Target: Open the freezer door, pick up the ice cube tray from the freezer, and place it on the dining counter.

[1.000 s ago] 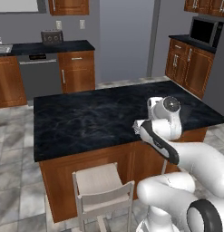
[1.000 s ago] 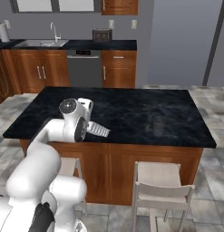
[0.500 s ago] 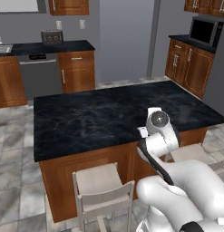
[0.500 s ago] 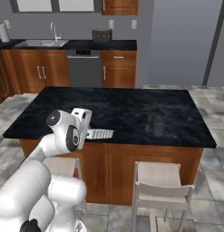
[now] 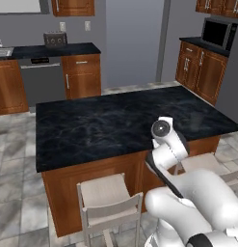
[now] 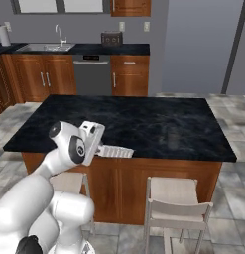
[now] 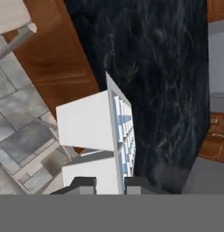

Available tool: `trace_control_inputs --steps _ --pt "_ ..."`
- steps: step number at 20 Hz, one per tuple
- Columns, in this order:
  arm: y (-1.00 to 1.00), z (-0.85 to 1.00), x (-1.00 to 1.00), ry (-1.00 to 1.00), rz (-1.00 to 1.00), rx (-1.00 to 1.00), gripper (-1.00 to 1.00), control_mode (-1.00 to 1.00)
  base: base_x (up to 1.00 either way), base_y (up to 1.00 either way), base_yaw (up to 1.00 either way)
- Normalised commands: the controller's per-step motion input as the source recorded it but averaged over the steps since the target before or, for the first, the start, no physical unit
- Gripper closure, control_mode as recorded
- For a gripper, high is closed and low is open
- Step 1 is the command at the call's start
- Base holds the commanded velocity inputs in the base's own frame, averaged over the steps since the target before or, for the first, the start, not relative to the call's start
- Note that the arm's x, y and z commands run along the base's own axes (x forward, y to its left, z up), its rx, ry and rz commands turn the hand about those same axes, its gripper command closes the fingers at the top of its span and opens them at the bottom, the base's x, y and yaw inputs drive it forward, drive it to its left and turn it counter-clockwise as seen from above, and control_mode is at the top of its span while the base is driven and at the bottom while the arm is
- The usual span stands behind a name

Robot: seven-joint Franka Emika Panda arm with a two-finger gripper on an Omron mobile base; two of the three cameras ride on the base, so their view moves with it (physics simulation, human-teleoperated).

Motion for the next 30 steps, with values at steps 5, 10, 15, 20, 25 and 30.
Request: trace_control_inputs --steps 5,10,15,20,25,30 --pt "-0.06 -0.1 0.0 -0.21 -0.11 0.0 1.0 -1.0 0.0 0.0 0.0" --pt "0.0 0.07 0.08 -0.35 0.0 0.0 1.0 -1.0 0.0 0.0 0.0" --pt "0.0 0.11 0.33 -0.15 0.04 0.11 1.0 -1.0 0.0 0.0 0.0" --pt "0.0 0.0 0.67 0.06 0.03 0.13 1.0 -1.0 0.0 0.0 0.0" --pt "0.0 0.03 0.7 0.19 0.0 0.07 1.0 -1.0 0.0 0.0 0.0" --pt "0.0 -0.07 0.44 0.13 0.0 0.01 1.0 -1.0 0.0 0.0 0.0"
